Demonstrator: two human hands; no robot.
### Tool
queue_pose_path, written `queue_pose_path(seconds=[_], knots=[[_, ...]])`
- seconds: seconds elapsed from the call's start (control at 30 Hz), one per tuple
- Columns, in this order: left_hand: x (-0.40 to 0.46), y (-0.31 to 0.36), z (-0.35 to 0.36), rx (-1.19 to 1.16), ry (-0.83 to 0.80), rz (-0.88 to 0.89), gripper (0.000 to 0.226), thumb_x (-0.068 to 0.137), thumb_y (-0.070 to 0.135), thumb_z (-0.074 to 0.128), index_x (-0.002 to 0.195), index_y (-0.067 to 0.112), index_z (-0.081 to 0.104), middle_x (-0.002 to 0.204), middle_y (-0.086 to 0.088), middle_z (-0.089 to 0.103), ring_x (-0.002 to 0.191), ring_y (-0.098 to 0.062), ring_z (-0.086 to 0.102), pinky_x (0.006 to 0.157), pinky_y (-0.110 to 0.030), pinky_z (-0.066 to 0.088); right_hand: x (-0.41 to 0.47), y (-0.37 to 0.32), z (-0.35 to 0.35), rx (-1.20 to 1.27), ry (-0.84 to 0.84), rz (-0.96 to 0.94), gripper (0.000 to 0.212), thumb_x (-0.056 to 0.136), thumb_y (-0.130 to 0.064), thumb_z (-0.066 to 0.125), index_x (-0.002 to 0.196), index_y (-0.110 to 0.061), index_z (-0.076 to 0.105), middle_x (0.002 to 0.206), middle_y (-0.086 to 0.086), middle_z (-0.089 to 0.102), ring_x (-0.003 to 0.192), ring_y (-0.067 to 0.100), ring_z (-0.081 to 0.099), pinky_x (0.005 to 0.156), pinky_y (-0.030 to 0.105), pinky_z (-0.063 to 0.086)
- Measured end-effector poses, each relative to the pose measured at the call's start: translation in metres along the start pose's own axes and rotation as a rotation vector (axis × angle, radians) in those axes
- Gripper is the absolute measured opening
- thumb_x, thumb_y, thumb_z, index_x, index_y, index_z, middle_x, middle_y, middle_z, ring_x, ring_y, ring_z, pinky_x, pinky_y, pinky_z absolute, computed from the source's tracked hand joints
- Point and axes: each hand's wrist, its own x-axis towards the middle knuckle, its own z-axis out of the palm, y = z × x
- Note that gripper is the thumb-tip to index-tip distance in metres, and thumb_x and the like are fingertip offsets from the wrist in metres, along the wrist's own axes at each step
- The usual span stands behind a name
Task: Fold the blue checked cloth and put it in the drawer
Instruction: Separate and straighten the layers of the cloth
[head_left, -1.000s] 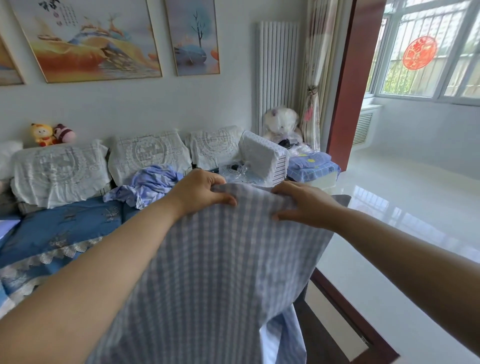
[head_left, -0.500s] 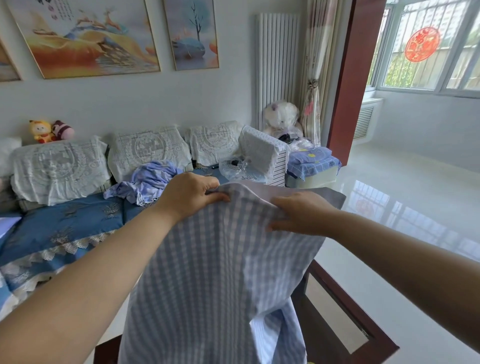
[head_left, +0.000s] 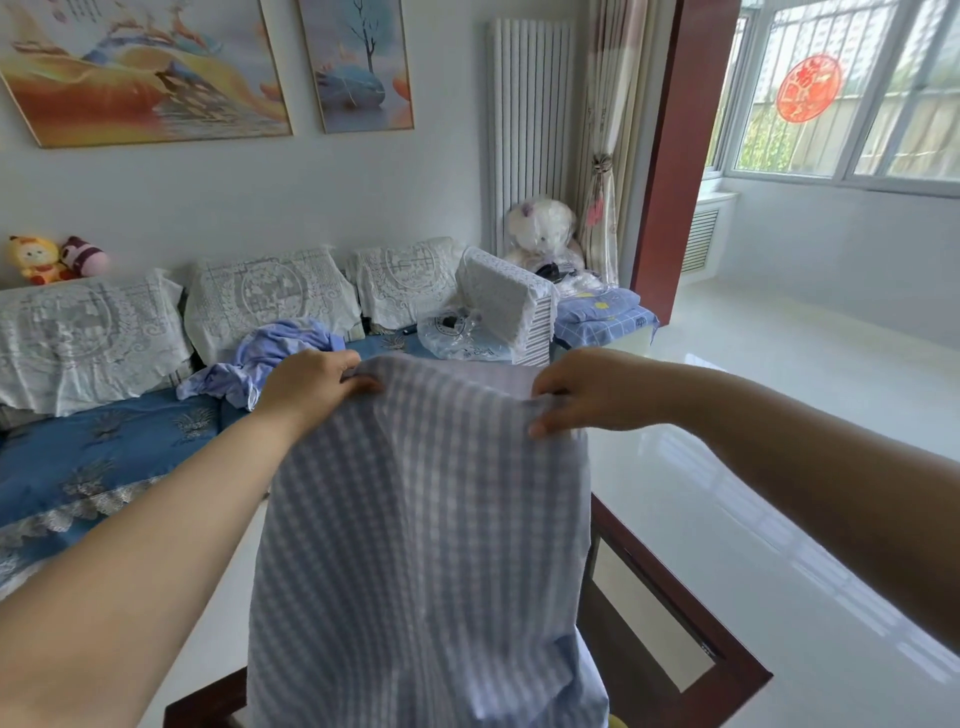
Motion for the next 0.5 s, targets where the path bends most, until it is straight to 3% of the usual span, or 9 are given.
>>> queue_pose_path(seconds=[0.17,0.27,0.33,0.4,0.47,0.5], knots=[[-0.001,0.002,-0.006,-0.035,0.104,-0.028,0.039,0.081,0.05,0.065,0.086,0.012,0.07,0.073,-0.013,0.067,0.073,-0.032,0.063,0.057,-0.034,0.04,0.007,0.023,-0.023,-0.234,-0.07,0.158,0.038,0.083,-0.049,0.063,0.067,-0.02,0.047,0.067,-0.006,0.048,0.074,0.018,0.047,0.058,0.027,0.032],[0.008,0.018,-0.015,-0.074,0.128,-0.011,0.038,0.08,0.049,0.067,0.078,0.011,0.066,0.067,-0.011,0.063,0.072,-0.032,0.063,0.057,-0.034,0.041,0.011,0.037,-0.031,-0.419,-0.104,0.265,0.033,0.085,-0.049,0.061,0.081,-0.016,0.058,0.075,-0.002,0.054,0.078,0.02,0.051,0.084,0.033,0.037],[0.015,0.026,-0.028,-0.099,0.163,0.004,0.042,0.079,0.049,0.068,0.072,0.008,0.063,0.059,-0.009,0.057,0.063,-0.03,0.059,0.055,-0.032,0.034,0.012,0.046,-0.034,-0.627,0.135,0.275,0.029,0.09,-0.045,0.054,0.089,-0.018,0.063,0.074,-0.007,0.054,0.078,0.019,0.053,0.096,0.038,0.031],[0.023,0.032,-0.04,-0.1,0.227,0.076,0.046,0.079,0.051,0.067,0.071,0.005,0.063,0.057,-0.013,0.058,0.056,-0.029,0.055,0.054,-0.029,0.029,0.014,0.056,-0.038,-0.757,0.491,0.259,0.024,0.093,-0.04,0.053,0.101,-0.019,0.06,0.085,-0.005,0.064,0.086,0.02,0.059,0.097,0.041,0.029],[0.025,0.039,-0.048,-0.117,0.267,0.189,0.054,0.079,0.061,0.058,0.072,0.007,0.064,0.054,-0.011,0.057,0.049,-0.024,0.049,0.053,-0.027,0.029,0.015,0.063,-0.046,-0.684,0.721,0.303,0.036,0.091,-0.032,0.055,0.122,-0.017,0.043,0.093,0.003,0.068,0.092,0.023,0.061,0.095,0.042,0.03],[0.025,0.042,-0.048,-0.116,0.282,0.255,0.057,0.081,0.064,0.052,0.071,0.009,0.064,0.053,-0.009,0.056,0.046,-0.023,0.048,0.051,-0.026,0.031,0.018,0.063,-0.051,-0.637,0.747,0.352,0.052,0.089,-0.028,0.057,0.133,-0.017,0.031,0.09,0.006,0.067,0.089,0.025,0.06,0.092,0.042,0.031]])
